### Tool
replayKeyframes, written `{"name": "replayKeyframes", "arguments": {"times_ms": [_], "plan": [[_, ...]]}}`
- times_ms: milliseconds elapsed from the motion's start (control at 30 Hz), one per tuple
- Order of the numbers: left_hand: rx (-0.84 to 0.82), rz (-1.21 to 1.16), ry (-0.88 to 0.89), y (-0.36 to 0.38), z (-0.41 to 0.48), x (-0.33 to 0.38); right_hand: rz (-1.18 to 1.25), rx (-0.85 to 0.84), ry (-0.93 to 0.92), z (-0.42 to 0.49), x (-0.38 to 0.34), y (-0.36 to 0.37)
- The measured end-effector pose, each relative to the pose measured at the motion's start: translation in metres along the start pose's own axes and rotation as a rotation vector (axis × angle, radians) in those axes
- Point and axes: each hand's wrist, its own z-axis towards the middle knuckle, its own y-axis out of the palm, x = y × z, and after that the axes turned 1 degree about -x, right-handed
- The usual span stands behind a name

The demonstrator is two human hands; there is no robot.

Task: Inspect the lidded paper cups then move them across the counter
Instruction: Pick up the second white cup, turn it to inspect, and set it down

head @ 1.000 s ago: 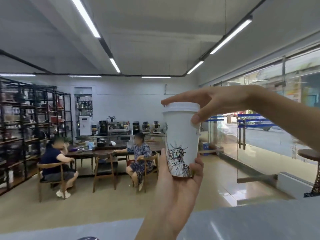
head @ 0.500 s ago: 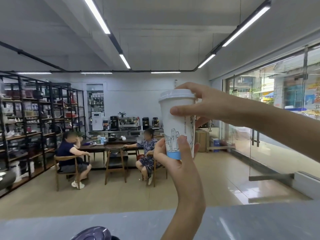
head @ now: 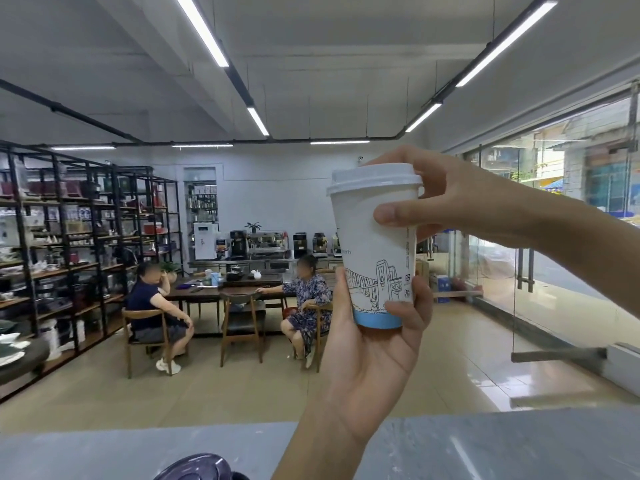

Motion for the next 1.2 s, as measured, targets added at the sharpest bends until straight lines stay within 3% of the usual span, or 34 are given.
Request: {"name": "replayKeyframes", "arguments": {"times_ms": [100, 333, 567, 700, 767, 867, 1033, 1200], "plan": [[0.016, 0.136, 0.207, -0.005, 0.002, -0.006, 0.069, -0.043, 0.070, -0.005, -0.001, 0.000], [0.130, 0.489, 0.635, -0.006, 0.010, -0.020, 0.098, 0.224, 0.074, -0.012, 0.008, 0.033], [0.033, 0.634, 0.499, -0.008, 0.006, -0.020, 0.110, 0.283, 0.007, -0.013, 0.013, 0.024], [0.026, 0.439, 0.165, -0.006, -0.005, -0.014, 0.152, 0.251, -0.041, -0.013, 0.018, 0.018], [-0.004, 0.282, 0.085, -0.007, -0.006, -0.010, 0.191, 0.236, -0.061, -0.012, 0.022, 0.017], [-0.013, 0.175, 0.102, -0.007, -0.004, -0.006, 0.232, 0.233, -0.076, -0.010, 0.029, 0.019], [-0.014, 0.210, 0.115, -0.016, -0.001, -0.002, 0.227, 0.224, -0.028, -0.012, 0.027, 0.024], [0.000, 0.448, 0.337, -0.024, 0.001, -0.005, 0.143, 0.477, -0.001, -0.030, 0.028, 0.053]]}}
